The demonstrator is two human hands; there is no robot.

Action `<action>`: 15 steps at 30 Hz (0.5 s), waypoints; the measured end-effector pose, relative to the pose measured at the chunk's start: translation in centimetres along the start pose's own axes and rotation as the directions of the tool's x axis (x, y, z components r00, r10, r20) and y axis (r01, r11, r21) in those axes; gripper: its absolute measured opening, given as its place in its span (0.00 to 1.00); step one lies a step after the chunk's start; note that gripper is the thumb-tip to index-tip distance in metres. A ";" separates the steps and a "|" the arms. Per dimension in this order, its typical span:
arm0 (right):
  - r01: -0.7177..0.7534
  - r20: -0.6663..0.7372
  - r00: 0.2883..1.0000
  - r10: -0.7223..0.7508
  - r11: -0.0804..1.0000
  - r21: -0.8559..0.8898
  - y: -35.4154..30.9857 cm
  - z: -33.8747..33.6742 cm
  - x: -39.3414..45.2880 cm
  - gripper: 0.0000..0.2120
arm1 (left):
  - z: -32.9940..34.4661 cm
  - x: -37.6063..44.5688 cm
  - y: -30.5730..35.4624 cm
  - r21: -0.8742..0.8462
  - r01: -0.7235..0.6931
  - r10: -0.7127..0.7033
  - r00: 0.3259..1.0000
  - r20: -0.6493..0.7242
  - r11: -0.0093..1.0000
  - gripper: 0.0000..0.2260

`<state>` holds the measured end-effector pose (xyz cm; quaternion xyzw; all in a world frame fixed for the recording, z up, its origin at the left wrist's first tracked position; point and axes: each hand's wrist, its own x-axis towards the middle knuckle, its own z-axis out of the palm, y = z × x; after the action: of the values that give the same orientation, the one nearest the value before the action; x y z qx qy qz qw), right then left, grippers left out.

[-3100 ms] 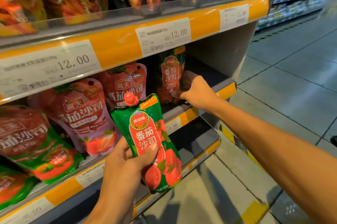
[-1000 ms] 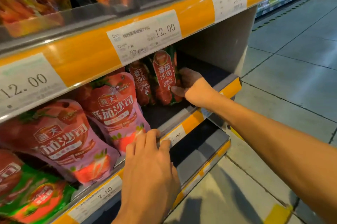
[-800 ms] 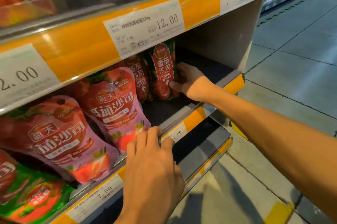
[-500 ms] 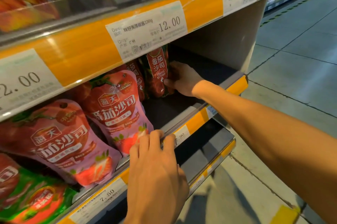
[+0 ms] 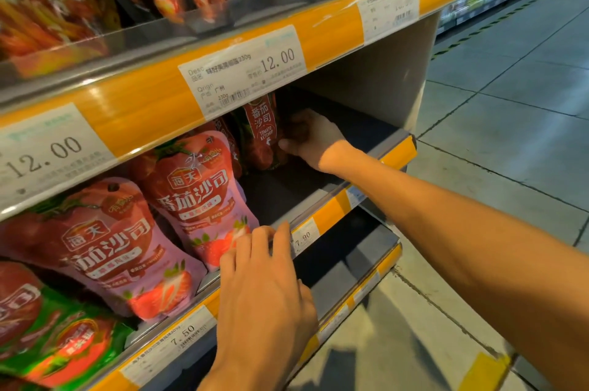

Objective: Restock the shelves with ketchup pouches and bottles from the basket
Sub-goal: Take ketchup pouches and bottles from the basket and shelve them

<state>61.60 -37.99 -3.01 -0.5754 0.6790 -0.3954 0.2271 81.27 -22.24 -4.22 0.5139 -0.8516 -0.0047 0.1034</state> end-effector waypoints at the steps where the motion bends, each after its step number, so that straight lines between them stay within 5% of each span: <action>1: -0.007 -0.018 1.000 0.007 1.000 0.028 0.0 -0.6 -0.8 0.29 | -0.1 0.0 0.1 -0.010 0.009 -0.009 1.000 -0.015 1.000 0.30; 8: 0.041 -0.094 0.995 -0.035 0.997 0.061 0.9 -6.3 -12.0 0.15 | -1.0 -0.2 1.7 -0.198 -0.024 -0.011 0.985 -0.173 0.980 0.15; 15: -0.153 -0.208 0.967 0.147 0.988 -0.014 2.9 -16.5 -26.4 0.07 | -2.2 -2.4 8.5 -0.469 -0.108 0.072 0.993 -0.094 0.877 0.16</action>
<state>53.44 -8.01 0.44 -0.4818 0.7462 -0.4244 0.1760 75.35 -15.92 -1.52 0.4329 -0.8431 -0.1887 0.2571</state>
